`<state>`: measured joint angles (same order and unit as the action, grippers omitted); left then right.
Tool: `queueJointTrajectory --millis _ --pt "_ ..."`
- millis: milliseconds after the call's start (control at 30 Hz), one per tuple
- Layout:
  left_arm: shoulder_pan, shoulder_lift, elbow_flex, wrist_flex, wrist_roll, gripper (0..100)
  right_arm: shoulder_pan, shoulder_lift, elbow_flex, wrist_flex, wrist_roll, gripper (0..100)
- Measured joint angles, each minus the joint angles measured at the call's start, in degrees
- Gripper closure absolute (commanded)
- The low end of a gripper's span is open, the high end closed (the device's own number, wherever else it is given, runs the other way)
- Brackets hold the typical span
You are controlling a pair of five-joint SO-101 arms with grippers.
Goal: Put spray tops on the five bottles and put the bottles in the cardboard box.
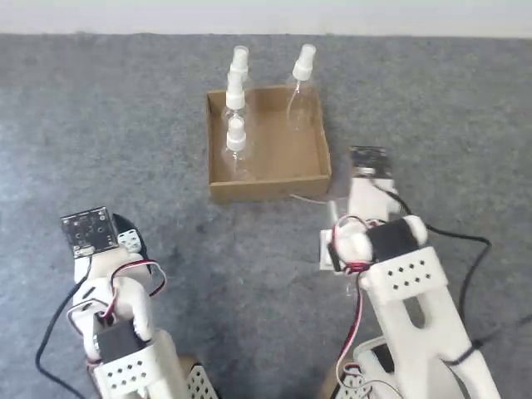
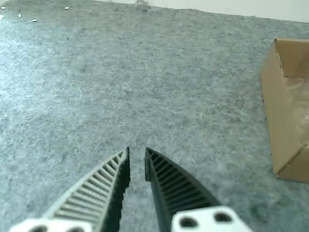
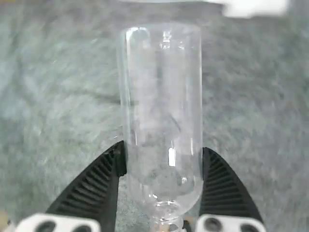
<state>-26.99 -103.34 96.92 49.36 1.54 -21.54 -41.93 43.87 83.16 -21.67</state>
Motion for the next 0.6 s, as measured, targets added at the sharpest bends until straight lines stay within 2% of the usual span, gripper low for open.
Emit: queueJointTrajectory --millis 433,600 --pt "0.00 0.00 0.00 0.00 -0.09 95 16.09 -0.53 2.20 0.00 -7.82 88.1" --pt "0.00 0.00 0.00 0.00 -0.09 95 21.10 -0.53 2.20 0.00 -15.82 88.1"
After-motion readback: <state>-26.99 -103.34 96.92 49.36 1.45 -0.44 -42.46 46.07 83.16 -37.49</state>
